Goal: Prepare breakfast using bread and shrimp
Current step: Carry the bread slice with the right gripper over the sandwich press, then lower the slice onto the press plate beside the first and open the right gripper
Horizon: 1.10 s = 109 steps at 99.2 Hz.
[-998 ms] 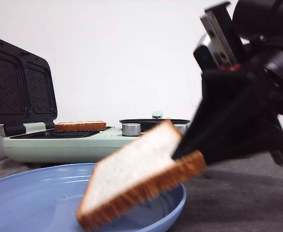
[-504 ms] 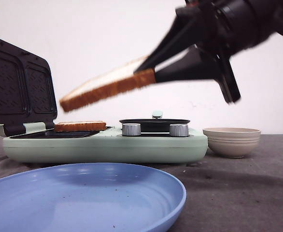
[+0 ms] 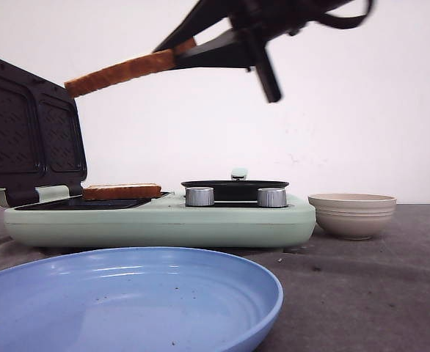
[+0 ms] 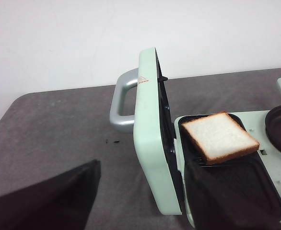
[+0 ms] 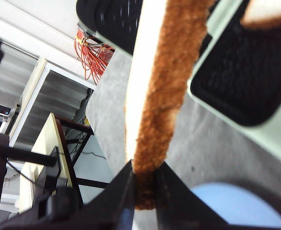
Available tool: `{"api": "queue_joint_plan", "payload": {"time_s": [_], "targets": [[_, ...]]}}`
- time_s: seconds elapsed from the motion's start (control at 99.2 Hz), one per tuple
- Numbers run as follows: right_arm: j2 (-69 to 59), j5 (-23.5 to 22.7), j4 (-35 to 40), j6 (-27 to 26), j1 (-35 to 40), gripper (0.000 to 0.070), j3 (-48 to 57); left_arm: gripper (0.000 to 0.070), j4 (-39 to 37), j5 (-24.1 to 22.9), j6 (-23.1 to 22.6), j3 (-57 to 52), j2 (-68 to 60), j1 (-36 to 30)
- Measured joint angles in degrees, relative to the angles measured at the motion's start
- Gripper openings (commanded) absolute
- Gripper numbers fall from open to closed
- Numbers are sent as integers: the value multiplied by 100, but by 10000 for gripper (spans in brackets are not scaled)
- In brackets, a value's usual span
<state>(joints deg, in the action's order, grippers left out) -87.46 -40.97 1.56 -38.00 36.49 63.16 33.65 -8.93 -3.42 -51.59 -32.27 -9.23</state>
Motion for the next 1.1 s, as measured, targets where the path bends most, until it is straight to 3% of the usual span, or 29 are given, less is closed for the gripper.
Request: {"api": "queue_joint_plan", "payload": {"time_s": [0.292, 0.585, 0.847, 1.099], "targets": [[-1405, -262, 590, -293, 52, 0, 1250, 313, -26, 0, 0, 0, 0, 0], [-2048, -221, 647, -763, 184, 0, 1287, 313, -129, -2, 0, 0, 0, 0], [-2310, 9, 184, -1329, 203, 0, 1287, 313, -131, 0, -2, 0, 0, 0], [-2437, 151, 111, -1499, 203, 0, 1287, 313, -131, 0, 0, 0, 0, 0]]}}
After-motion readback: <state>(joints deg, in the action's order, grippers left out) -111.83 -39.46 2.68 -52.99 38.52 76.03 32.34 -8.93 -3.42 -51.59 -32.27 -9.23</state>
